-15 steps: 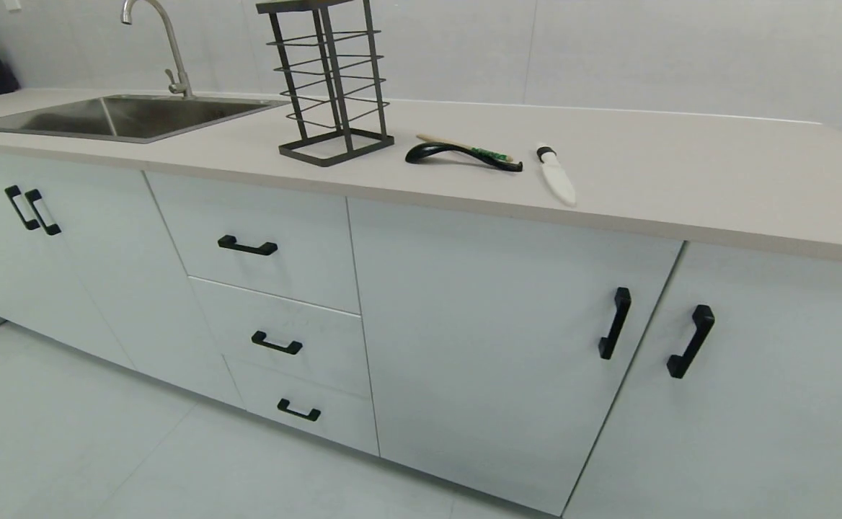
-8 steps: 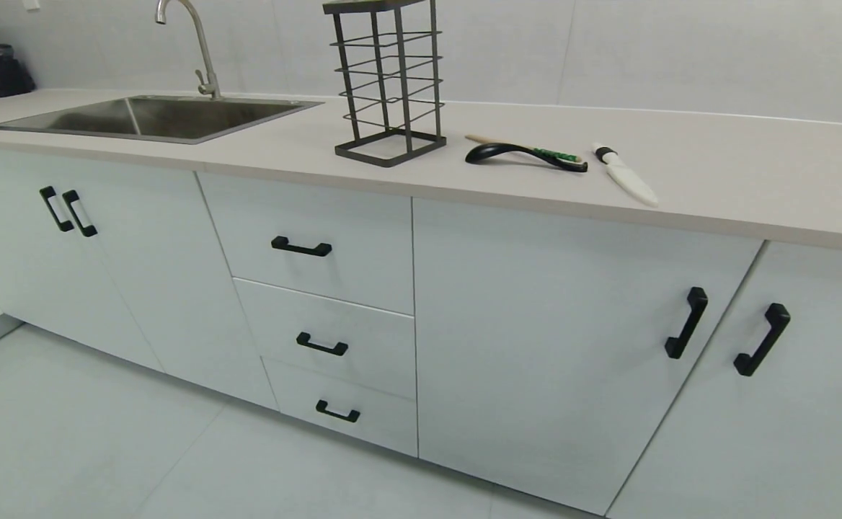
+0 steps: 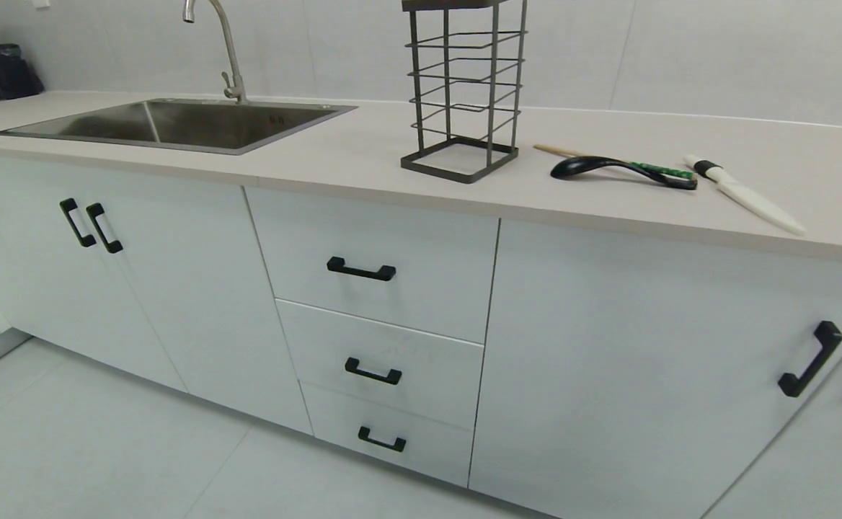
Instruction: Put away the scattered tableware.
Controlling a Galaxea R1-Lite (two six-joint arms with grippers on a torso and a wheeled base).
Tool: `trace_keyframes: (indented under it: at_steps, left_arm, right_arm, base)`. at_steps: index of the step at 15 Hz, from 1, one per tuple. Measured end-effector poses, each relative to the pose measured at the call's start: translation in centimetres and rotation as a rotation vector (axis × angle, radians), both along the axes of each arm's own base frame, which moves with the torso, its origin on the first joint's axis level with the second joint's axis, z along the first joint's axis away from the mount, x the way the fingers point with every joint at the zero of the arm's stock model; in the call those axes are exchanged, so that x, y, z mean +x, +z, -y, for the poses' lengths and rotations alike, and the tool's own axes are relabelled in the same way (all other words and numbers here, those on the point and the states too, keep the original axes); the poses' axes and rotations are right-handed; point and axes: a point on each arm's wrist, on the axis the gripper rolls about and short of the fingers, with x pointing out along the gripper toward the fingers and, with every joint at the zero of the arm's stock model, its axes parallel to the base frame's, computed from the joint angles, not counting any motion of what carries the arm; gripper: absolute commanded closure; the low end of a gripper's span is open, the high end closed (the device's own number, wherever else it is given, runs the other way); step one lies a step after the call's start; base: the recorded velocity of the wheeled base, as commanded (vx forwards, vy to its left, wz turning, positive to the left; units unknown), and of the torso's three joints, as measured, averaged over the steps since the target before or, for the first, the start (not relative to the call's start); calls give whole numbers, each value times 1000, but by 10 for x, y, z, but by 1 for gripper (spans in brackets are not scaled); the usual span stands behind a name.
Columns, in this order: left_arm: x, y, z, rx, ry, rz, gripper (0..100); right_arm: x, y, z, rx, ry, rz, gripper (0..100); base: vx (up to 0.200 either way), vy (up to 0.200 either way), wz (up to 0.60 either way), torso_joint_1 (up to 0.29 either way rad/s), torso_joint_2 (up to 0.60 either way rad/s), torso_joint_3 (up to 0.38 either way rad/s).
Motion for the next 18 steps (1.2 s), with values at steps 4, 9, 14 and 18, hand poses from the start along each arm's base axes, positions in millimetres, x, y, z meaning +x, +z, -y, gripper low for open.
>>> trace_keyframes:
  at_steps: [4,9,14,18]
  left_arm:
    - [0,0,0,-1,0,0,0]
    - [0,0,0,3,-2,0,0]
    - [0,0,1,6,-66,1,0]
    - [0,0,2,45,-69,5,0]
  right_arm:
    - [0,0,0,-11,2,2,100]
    - [1,1,0,-48,-1,32,100]
    - [2,-6,2,-29,-81,-14,100]
    - [2,-6,3,-27,-122,-18,100]
  base:
    - [0,0,0,0,0,0]
    - [0,0,0,0,0,0]
    - [0,0,0,0,0,0]
    - [0,0,0,0,0,0]
